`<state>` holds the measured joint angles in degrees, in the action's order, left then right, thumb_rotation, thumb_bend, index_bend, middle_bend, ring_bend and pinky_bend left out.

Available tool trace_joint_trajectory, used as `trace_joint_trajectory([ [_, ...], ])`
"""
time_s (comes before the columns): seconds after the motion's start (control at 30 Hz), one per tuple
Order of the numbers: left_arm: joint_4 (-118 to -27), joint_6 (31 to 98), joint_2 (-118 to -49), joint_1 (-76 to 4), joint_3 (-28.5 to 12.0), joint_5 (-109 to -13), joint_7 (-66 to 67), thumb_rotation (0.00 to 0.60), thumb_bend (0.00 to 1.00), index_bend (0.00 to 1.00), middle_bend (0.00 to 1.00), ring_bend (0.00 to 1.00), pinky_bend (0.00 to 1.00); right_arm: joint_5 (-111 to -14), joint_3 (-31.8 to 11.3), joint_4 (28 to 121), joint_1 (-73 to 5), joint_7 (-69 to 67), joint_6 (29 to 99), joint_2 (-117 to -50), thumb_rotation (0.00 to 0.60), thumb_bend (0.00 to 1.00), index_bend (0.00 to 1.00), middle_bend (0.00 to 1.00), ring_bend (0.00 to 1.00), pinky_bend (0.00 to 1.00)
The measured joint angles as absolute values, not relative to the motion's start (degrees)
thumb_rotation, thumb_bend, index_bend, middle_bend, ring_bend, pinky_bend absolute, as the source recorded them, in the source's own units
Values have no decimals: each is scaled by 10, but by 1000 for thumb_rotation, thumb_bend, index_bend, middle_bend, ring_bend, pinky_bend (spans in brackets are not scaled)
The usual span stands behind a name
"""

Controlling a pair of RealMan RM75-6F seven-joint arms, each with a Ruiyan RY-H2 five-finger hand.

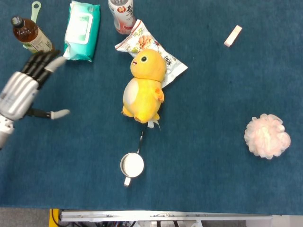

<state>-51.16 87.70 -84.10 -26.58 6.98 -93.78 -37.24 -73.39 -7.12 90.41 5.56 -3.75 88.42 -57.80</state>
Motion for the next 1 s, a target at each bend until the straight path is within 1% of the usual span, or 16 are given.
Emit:
trace_joint_trajectory([
  [0.03, -524, 877, -833, -261, 68, -933, -361, 536, 5, 0, 19, 5, 0, -729, -72, 901, 55, -39, 881, -578, 600, 0, 252, 354, 205, 233],
  [0.1, -552, 877, -816, -250, 62, -921, -333, 596, 4, 0, 29, 6, 0, -724, -74, 896, 55, -41, 877, -579, 600, 0, 252, 354, 205, 233],
  [0.13, -564, 876, -810, -246, 60, -917, -319, 600, 6, 2, 37, 8, 0, -720, -75, 892, 55, -41, 874, -579, 600, 0, 253, 354, 205, 233],
  [0.37, -657, 868, -762, -210, 44, -869, -188, 600, 41, 41, 59, 17, 0, -709, -77, 867, 56, -12, 875, -591, 600, 3, 252, 354, 205, 233],
  [0.57, -741, 864, -722, -178, 32, -821, -32, 600, 52, 57, 65, 28, 0, -703, -77, 843, 62, 17, 892, -613, 600, 3, 252, 354, 205, 233],
  [0.73, -806, 873, -697, -144, 26, -789, 91, 600, 54, 71, 71, 34, 0, -710, -73, 830, 73, 28, 913, -630, 600, 3, 252, 354, 205, 233],
  [0.8, -828, 883, -689, -125, 26, -786, 118, 600, 54, 80, 72, 37, 0, -715, -71, 829, 74, 23, 913, -631, 600, 3, 252, 354, 205, 233],
  [1.0, -844, 907, -684, -98, 26, -806, 121, 600, 54, 81, 79, 38, 0, -752, -58, 820, 68, -31, 891, -629, 600, 3, 252, 354, 205, 233],
])
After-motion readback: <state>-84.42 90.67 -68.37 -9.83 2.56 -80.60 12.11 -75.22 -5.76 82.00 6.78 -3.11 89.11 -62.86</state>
